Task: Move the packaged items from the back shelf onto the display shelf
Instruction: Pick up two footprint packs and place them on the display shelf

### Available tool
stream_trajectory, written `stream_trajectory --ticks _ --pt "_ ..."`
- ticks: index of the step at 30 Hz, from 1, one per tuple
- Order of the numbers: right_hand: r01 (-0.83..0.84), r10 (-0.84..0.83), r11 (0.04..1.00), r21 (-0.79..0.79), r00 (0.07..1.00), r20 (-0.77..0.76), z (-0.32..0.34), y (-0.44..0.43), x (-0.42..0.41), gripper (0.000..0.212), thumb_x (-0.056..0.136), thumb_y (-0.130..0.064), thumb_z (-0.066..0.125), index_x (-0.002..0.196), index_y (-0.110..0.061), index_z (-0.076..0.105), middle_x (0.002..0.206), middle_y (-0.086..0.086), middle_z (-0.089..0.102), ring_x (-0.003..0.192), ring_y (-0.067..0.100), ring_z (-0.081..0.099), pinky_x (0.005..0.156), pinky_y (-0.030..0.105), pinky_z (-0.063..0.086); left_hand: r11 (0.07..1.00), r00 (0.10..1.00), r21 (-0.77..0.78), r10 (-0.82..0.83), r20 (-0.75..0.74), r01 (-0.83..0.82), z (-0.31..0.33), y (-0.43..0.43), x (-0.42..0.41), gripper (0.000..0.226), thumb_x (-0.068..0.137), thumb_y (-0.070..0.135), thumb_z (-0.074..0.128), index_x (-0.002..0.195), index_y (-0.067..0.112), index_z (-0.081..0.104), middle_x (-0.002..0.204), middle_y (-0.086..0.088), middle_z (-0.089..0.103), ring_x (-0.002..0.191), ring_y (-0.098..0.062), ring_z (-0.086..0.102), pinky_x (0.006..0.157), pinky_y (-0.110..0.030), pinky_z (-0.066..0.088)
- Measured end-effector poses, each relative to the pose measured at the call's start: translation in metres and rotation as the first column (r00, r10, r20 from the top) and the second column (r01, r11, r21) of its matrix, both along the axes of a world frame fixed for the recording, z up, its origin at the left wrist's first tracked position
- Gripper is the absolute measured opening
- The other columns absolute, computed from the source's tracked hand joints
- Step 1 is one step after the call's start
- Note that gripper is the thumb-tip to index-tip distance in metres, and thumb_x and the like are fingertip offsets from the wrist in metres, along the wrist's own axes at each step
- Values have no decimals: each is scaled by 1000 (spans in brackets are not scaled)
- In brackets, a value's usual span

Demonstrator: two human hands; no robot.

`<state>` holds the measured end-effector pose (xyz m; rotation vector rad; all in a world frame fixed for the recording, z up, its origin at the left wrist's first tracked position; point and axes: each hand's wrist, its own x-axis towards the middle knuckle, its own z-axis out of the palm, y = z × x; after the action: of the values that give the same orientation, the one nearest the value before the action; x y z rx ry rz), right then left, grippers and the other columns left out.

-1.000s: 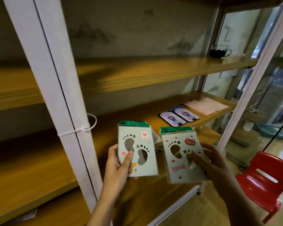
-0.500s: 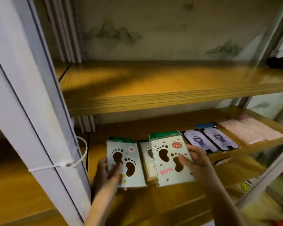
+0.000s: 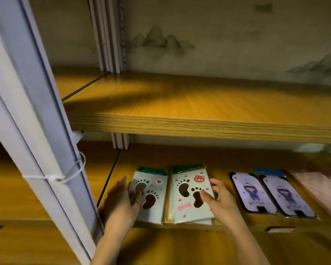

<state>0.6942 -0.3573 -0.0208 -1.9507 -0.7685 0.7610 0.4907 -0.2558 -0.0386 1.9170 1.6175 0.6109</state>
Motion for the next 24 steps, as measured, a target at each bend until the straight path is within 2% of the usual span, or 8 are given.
stream_trajectory --ticks 4,6,8,11,14,16,20,24 --pt "-147 175 971 -188 974 144 6 -9 10 61 88 -25 56 142 -18 29 138 8 47 113 23 57 83 34 57 980 999 195 -31 -39 38 2 -14 7 54 85 38 56 132 15 42 118 -6 58 105 -19 57 85 -30 49" --pt "-202 286 938 -282 911 298 15 -14 15 61 89 -32 53 143 -22 26 143 4 42 124 23 49 95 41 51 975 998 215 -47 -42 55 7 -24 10 46 85 34 58 127 19 46 114 -3 62 99 -17 61 77 -28 53" --pt "-255 376 915 -313 823 427 25 -19 19 60 90 -37 50 143 -26 24 146 -2 36 132 20 40 101 41 46 964 997 261 -24 -74 42 11 -37 12 41 84 30 59 123 20 51 113 -2 64 101 -19 61 79 -32 54" --pt "-404 503 864 -302 720 478 36 -22 14 54 91 -41 47 141 -33 28 148 -9 32 133 16 37 103 38 44 940 980 342 69 -184 -1 16 -59 12 41 84 34 59 123 21 54 117 -1 64 109 -22 57 88 -37 47" --pt "-536 614 784 -312 602 510 42 -23 -3 52 93 -40 45 141 -35 27 148 -13 32 134 12 35 106 33 38 930 957 368 124 -262 -19 16 -78 -1 37 83 37 59 117 22 59 110 1 67 103 -22 60 84 -37 48" --pt "-616 677 721 -318 526 515 45 -21 -19 51 94 -38 44 141 -35 27 146 -11 36 132 11 37 106 32 38 926 945 375 164 -282 -49 17 -90 -16 36 82 37 61 114 20 61 108 -1 69 100 -23 62 80 -37 50" --pt "-760 784 560 -330 358 506 51 -18 -61 48 94 -38 44 139 -38 29 142 -13 40 127 9 41 102 29 38 918 926 373 248 -285 -132 26 -112 -52 37 86 43 52 118 25 57 117 5 65 110 -18 57 88 -32 46" --pt "-852 797 427 -303 197 571 49 -12 -112 45 94 -36 43 138 -35 33 139 -11 44 126 12 42 103 33 40 885 870 396 380 -313 -244 31 -132 -94 39 85 42 54 119 23 58 116 3 66 110 -21 59 87 -35 47"
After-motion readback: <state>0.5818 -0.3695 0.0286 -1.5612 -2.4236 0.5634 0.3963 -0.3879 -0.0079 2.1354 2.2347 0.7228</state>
